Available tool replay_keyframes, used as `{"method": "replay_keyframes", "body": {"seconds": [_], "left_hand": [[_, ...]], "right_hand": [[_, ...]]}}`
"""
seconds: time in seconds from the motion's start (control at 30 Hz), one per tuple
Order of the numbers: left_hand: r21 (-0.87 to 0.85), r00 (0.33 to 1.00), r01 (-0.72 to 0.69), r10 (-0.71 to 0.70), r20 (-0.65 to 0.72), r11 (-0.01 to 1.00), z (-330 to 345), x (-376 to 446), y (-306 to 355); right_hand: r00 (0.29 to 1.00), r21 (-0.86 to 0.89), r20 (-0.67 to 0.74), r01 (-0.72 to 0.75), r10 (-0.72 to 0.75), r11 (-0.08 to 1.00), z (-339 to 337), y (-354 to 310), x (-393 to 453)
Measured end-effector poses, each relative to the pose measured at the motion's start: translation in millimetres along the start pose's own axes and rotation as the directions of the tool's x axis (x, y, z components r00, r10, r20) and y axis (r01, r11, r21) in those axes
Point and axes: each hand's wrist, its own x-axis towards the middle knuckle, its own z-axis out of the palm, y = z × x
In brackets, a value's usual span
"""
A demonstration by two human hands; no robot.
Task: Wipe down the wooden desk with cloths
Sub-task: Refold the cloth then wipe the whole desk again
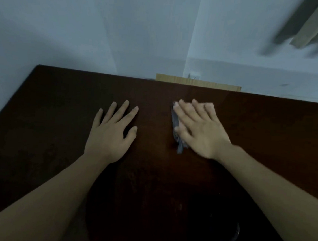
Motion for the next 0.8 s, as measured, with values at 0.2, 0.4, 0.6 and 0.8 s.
{"method": "replay_keyframes", "body": {"seconds": [0.2,0.4,0.6,0.8], "left_hand": [[0.008,0.999,0.013,-0.014,0.031,1.0,-2.3,1.5,1.0],[-0.005,1.0,0.0,0.0,0.012,1.0,-2.6,-0.4,0.9],[-0.013,0.999,-0.004,0.004,0.036,1.0,-2.1,1.2,-0.4],[-0.032,1.0,-0.01,0.01,0.013,0.999,-1.2,-1.5,0.0]], "right_hand": [[0.996,0.034,0.015,-0.089,0.088,0.995,-3.4,-20.6,2.2],[0.966,0.029,0.056,0.252,-0.253,0.967,16.0,-73.3,-88.7],[0.988,-0.026,0.007,0.151,-0.151,0.988,2.1,-29.3,-4.7],[0.993,0.022,-0.052,-0.103,0.104,0.994,-14.4,-1.5,91.0]]}}
